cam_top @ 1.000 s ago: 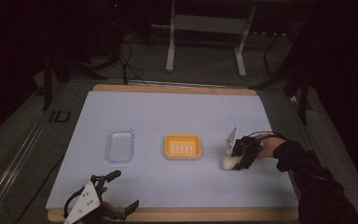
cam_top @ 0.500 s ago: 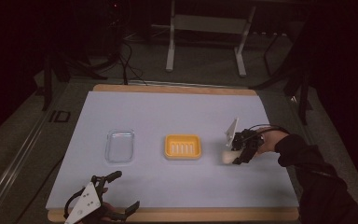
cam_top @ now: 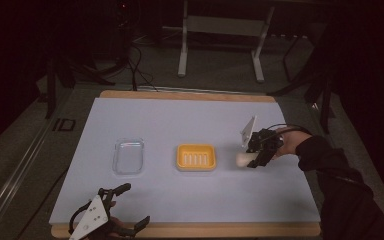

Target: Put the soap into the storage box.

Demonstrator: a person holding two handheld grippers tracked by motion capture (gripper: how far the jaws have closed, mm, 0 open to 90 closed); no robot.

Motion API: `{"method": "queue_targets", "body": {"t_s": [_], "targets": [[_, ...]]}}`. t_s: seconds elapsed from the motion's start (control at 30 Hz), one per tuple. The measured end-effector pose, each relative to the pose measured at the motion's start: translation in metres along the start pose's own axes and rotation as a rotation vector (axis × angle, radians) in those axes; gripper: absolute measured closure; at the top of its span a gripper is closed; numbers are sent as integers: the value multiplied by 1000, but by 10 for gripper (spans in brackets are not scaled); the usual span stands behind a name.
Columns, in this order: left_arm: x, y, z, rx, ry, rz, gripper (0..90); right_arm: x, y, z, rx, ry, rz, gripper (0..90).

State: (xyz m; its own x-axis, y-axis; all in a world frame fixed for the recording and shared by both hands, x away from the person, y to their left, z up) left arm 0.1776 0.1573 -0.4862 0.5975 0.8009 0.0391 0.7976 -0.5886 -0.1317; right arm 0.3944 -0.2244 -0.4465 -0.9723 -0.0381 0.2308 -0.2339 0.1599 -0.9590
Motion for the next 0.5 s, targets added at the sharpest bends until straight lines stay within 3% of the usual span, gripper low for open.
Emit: {"method": "queue_targets", "body": {"t_s": [0.5], "targets": [[-2, 1, 0, 1, 3, 18, 0, -1, -25, -34, -58, -57, 44, 497]]}}
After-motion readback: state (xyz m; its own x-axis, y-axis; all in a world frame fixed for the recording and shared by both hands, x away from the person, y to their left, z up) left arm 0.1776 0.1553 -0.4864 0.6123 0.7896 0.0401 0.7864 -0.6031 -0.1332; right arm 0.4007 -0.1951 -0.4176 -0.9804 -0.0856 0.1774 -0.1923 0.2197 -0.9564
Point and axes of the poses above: each handheld gripper's, and its own axes: y roughly forward along the jaws, z roughly out of its underside, x roughly to its left, the point moved 4 cm from there along y, roughly forward along the jaws, and after that the axes turned 14 degrees about -z, right-handed, at the moved point
